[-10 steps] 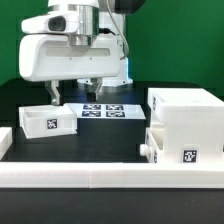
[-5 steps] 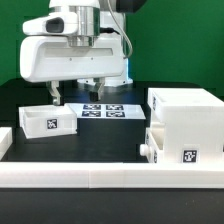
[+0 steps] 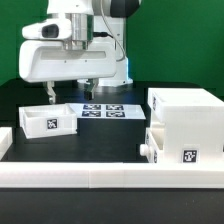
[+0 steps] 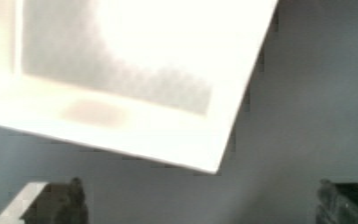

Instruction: Assemble drawer

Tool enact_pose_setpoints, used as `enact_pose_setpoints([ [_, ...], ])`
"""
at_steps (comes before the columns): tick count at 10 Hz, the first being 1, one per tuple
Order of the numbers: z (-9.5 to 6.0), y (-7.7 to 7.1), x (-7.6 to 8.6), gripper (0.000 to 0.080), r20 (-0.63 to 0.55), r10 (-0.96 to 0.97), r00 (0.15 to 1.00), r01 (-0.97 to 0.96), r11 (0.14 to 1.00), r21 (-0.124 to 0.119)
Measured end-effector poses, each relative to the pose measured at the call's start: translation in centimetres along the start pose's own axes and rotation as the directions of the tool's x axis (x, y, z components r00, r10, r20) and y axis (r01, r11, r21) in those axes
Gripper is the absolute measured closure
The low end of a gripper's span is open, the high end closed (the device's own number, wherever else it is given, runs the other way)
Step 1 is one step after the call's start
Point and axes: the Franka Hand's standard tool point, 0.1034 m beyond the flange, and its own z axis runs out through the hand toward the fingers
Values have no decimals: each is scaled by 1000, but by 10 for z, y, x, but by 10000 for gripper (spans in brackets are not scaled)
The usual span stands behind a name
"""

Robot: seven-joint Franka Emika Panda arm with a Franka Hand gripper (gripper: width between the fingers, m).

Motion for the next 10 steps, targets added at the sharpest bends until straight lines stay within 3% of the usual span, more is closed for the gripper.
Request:
enact_pose_setpoints([
  [4, 2, -2, -2, 150, 7, 0, 1000, 0, 1000, 7],
  [6, 5, -1, -4, 150, 23, 12, 1000, -13, 1000, 22],
  [8, 14, -11, -11, 150, 57, 21, 998, -24, 998, 51],
  [10, 19, -7, -15, 150, 40, 21, 999, -22, 999, 34],
])
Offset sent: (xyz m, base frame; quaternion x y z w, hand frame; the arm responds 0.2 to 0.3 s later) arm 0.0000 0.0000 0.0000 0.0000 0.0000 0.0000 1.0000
